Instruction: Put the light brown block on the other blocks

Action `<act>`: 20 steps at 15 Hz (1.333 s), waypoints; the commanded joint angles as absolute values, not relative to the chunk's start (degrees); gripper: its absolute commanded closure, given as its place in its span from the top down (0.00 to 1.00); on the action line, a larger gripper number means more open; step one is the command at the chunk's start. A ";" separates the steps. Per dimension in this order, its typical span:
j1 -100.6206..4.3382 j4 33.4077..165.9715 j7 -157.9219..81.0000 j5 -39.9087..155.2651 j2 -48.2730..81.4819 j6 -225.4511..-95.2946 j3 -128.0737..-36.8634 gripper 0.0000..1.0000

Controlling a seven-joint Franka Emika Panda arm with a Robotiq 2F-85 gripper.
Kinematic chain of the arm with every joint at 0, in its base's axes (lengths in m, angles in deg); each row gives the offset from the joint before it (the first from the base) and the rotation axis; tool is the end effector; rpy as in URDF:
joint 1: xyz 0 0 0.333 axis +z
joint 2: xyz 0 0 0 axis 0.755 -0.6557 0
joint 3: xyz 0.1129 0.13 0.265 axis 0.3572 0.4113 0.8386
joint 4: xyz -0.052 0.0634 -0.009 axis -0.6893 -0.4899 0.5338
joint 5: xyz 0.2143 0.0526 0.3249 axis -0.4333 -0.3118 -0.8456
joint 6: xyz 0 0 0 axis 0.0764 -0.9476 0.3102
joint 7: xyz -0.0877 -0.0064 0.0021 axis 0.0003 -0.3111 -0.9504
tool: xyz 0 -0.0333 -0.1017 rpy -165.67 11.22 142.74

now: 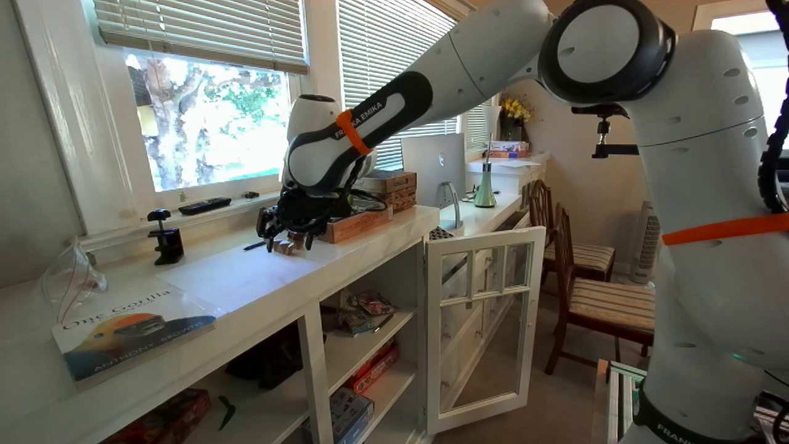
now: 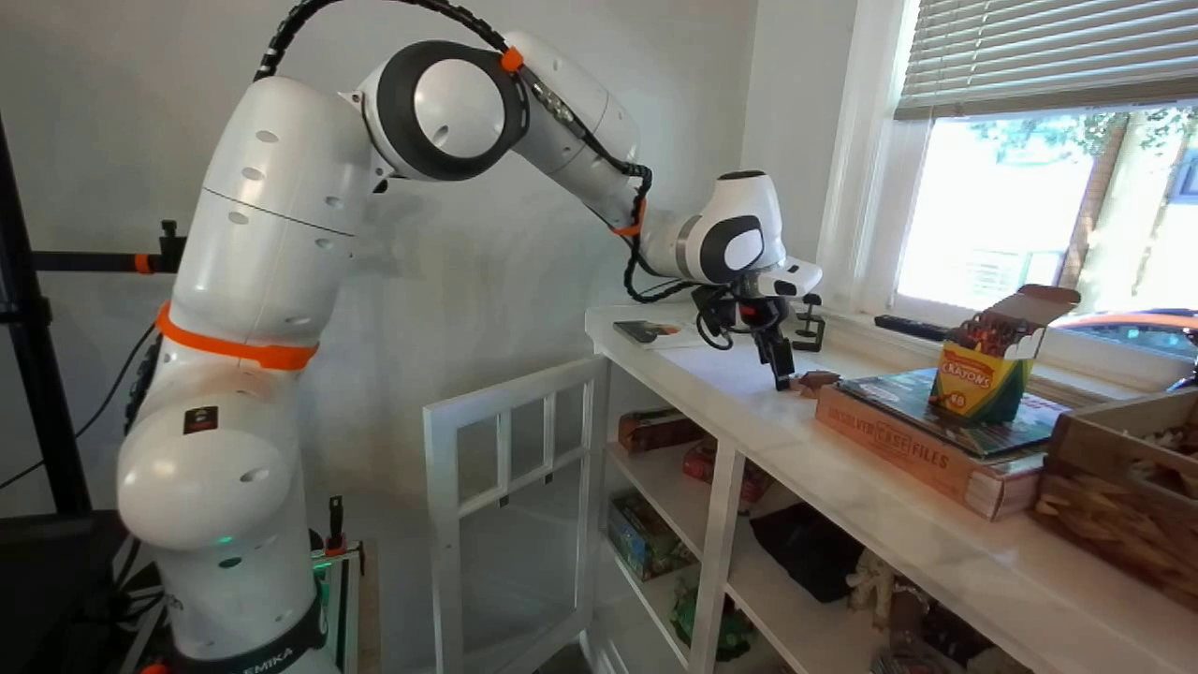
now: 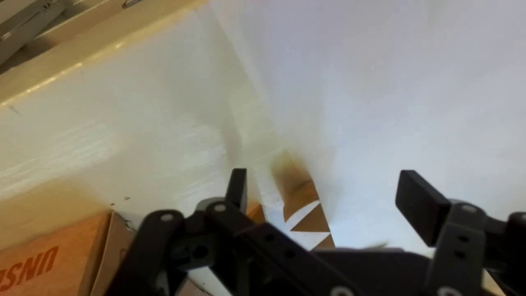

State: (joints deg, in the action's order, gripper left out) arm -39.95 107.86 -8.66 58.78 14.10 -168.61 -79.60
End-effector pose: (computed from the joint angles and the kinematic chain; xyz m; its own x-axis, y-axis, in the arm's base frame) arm 0.6714 0.0958 0.4239 0.8413 -0.4013 0.3623 -0.3652 -0.9159 -0.1665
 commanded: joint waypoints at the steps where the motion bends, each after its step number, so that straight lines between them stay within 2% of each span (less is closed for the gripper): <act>1: -38.52 106.27 -5.27 60.85 12.31 -170.29 -81.24 0.70; 3: -38.21 106.20 -4.73 61.15 12.14 -170.92 -81.67 0.49; 9: -37.84 105.69 -3.87 62.52 11.77 -171.42 -82.26 0.04; 10: -37.88 105.56 -4.18 62.35 11.74 -171.24 -82.18 0.00; 13: -37.97 105.46 -4.86 61.86 11.88 -170.93 -81.93 0.03; 20: -39.47 106.86 -6.96 59.25 15.23 -169.12 -81.13 0.03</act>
State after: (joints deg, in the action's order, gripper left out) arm -38.63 106.19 -5.98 60.64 13.32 -170.60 -81.41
